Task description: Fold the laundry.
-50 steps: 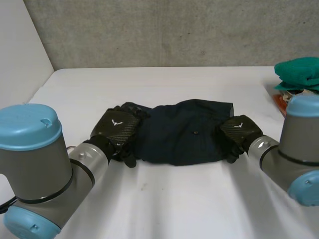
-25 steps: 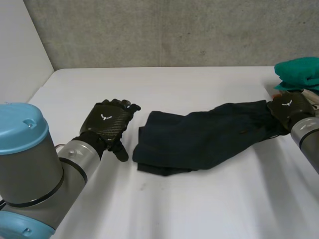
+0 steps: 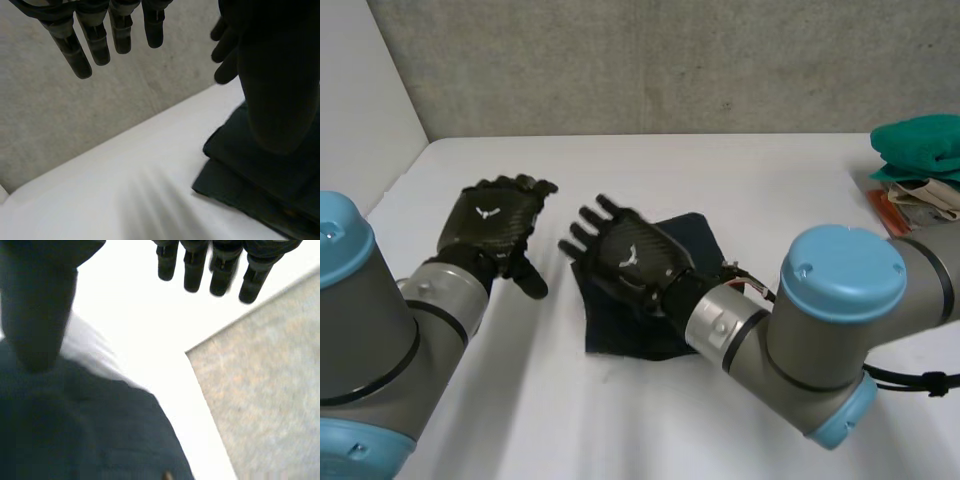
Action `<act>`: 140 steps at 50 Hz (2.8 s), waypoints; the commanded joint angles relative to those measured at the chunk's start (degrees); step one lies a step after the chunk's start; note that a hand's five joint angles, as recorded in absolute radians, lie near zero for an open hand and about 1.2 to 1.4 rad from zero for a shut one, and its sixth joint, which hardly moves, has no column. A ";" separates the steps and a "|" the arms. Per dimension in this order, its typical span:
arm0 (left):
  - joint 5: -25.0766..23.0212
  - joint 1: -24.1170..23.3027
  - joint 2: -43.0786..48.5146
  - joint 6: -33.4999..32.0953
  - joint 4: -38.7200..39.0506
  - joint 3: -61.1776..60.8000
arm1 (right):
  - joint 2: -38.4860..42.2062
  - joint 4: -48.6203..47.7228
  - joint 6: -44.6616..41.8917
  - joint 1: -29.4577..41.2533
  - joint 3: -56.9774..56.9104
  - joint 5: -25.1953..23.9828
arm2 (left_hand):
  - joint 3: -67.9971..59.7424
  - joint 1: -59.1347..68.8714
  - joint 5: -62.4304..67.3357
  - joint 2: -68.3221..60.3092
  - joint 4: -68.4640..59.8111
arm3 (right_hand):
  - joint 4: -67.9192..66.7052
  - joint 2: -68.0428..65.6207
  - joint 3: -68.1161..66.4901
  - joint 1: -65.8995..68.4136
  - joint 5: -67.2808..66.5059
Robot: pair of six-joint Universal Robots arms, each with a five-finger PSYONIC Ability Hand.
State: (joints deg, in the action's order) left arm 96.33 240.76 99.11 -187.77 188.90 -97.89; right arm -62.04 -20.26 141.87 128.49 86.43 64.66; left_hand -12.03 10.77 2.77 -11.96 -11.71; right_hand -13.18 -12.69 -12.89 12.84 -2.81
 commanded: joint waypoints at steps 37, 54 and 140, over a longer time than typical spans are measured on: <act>5.98 -12.51 29.58 -6.21 -22.44 32.68 | 11.51 31.43 17.04 -14.33 -19.82 16.99 | 2.03 -0.77 -2.77 1.96 1.71 | 3.18 2.69 2.89 -2.84 2.81; -37.06 -7.41 3.46 5.75 -22.69 28.46 | -7.67 -3.55 7.01 1.49 19.03 22.79 | 2.03 -0.77 -2.77 1.96 1.71 | 3.18 2.69 2.89 -2.84 2.81; -36.21 -8.64 -3.57 11.20 -11.28 19.05 | 36.81 -13.57 29.96 -63.45 -42.85 -15.52 | 2.03 -0.77 -2.77 1.96 1.71 | -66.82 -67.31 -67.11 67.16 -67.19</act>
State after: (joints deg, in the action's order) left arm 60.01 232.18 94.82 -176.41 176.73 -77.61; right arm -28.44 -32.24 174.98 67.06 39.62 51.38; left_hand -12.03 9.15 2.77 -11.96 -11.71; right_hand -68.97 -65.65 -66.76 59.11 -54.48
